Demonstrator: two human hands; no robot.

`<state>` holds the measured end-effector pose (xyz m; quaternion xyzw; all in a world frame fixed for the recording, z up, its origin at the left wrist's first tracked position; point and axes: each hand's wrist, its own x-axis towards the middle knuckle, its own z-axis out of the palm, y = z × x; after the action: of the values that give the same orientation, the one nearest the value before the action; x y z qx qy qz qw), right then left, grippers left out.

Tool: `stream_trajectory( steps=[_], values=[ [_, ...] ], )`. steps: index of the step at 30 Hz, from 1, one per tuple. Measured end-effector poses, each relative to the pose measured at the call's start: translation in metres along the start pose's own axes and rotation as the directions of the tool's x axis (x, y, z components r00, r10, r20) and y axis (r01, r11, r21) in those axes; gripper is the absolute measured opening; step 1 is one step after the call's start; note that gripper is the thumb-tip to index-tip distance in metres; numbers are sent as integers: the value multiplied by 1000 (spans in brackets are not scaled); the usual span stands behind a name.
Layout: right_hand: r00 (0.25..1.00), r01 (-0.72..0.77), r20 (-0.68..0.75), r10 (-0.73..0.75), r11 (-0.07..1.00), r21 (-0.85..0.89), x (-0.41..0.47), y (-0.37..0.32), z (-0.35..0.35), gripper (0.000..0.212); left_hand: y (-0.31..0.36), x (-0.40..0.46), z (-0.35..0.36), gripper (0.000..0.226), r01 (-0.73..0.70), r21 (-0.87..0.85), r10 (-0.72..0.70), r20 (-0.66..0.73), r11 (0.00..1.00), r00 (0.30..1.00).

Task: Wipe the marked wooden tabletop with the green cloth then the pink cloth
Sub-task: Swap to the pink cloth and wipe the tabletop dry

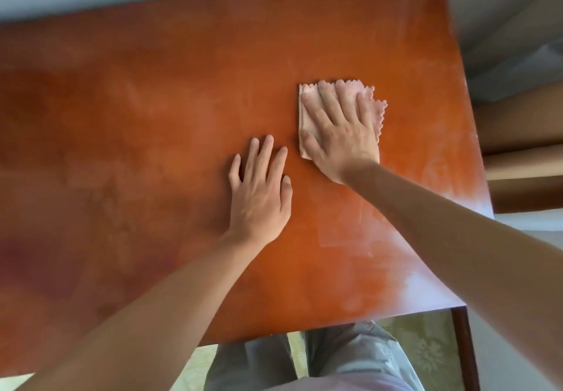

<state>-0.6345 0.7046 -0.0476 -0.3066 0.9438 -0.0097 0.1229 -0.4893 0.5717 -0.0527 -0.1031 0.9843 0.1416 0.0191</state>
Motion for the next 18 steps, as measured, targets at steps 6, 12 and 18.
stream_trajectory(
  steps=[6, 12, 18],
  values=[
    [1000, -4, 2, 5, 1000, -14, -7, -1, 2, 65, 6, -48, 3, 51, -53, 1, 53, 38, 999, 998],
    [1000, -18, -8, 18, 1000, 25, -47, -15, 8, 69, 15, -62, 4, 54, -37, 9, 36, 47, 999, 998],
    [999, -22, -43, 25, 998, 63, -111, -32, 31, 67, 22, -88, 9, 54, -14, -47, 15, 32, 999, 999]
  ],
)
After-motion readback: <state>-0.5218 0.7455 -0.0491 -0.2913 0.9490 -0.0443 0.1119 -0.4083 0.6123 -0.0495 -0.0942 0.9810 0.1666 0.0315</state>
